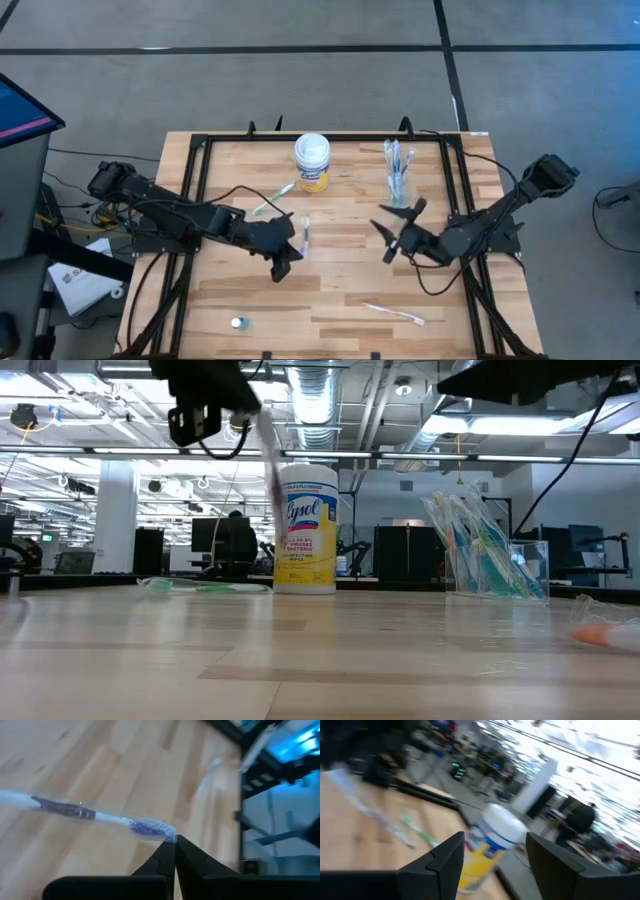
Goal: Pick & Place toothbrushing station
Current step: Put the purple toothbrush into the transparent organizer
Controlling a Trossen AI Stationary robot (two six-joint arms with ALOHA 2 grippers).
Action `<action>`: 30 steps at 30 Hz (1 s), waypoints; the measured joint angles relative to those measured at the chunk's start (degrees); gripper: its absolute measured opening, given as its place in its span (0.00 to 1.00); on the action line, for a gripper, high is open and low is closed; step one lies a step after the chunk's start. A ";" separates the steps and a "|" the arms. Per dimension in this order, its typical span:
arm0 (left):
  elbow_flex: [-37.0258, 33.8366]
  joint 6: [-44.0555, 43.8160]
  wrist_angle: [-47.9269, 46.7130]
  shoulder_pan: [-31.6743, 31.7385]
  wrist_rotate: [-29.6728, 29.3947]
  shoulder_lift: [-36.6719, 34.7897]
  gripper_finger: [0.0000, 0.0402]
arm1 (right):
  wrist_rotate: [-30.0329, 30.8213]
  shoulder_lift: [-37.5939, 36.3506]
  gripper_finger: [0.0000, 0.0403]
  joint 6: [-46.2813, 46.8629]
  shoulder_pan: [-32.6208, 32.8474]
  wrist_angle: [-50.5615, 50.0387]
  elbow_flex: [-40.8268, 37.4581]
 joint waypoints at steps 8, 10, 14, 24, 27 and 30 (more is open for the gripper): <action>0.00 3.05 11.05 0.68 4.06 0.00 0.00 | -12.22 2.56 0.46 9.01 -2.16 -11.50 4.80; 0.00 3.53 12.66 0.88 4.08 0.00 0.00 | -14.37 3.91 0.45 9.32 -2.83 -11.72 5.75; 0.00 4.59 15.57 1.73 4.26 0.00 0.00 | -18.54 7.56 0.43 9.26 -3.63 -11.78 8.18; 0.00 4.42 18.15 4.47 4.91 0.00 0.00 | -24.05 16.19 0.46 8.81 -4.97 -11.88 14.67; 0.00 4.45 18.61 4.88 4.93 0.00 0.00 | -24.21 17.74 0.48 8.78 -5.94 -12.40 16.09; 0.00 4.59 19.20 4.90 4.93 0.00 0.00 | -25.43 19.27 0.50 8.66 -7.20 -12.51 17.48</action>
